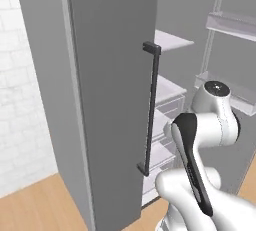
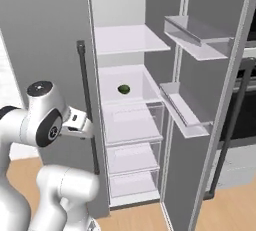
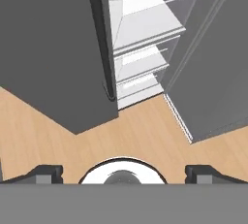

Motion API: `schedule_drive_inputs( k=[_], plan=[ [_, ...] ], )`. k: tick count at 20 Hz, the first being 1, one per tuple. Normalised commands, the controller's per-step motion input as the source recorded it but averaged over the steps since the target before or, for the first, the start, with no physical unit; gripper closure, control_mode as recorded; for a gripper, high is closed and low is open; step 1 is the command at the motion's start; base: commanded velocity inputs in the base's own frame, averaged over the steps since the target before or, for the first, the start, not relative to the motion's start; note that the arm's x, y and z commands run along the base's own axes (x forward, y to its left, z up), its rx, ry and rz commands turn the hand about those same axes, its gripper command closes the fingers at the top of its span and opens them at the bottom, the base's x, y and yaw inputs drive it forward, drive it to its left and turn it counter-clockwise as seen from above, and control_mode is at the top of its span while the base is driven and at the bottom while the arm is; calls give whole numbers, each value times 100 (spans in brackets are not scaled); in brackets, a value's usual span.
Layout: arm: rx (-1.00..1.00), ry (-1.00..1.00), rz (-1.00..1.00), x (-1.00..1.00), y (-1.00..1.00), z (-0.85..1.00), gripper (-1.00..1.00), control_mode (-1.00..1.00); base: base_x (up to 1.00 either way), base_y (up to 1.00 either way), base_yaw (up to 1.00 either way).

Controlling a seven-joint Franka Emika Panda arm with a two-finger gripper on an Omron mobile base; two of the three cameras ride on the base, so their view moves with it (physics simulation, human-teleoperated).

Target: Place one avocado and one chicken drumstick in each tupperware on the nearby counter, to pack two identical lunches.

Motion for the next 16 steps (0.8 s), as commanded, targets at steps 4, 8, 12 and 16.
schedule_drive_inputs(
  k=[4, 8, 12, 16],
  plan=[
    [0, 0, 0, 0, 0, 0, -100, 100, 19, -11, 42],
    [0, 0, 0, 0, 0, 0, -100, 100, 46, -43, 44],
    [0, 0, 0, 0, 0, 0, -100, 100, 20, -66, 27],
    [0, 0, 0, 0, 0, 0, -100, 100, 8, -45, 10]
  ],
)
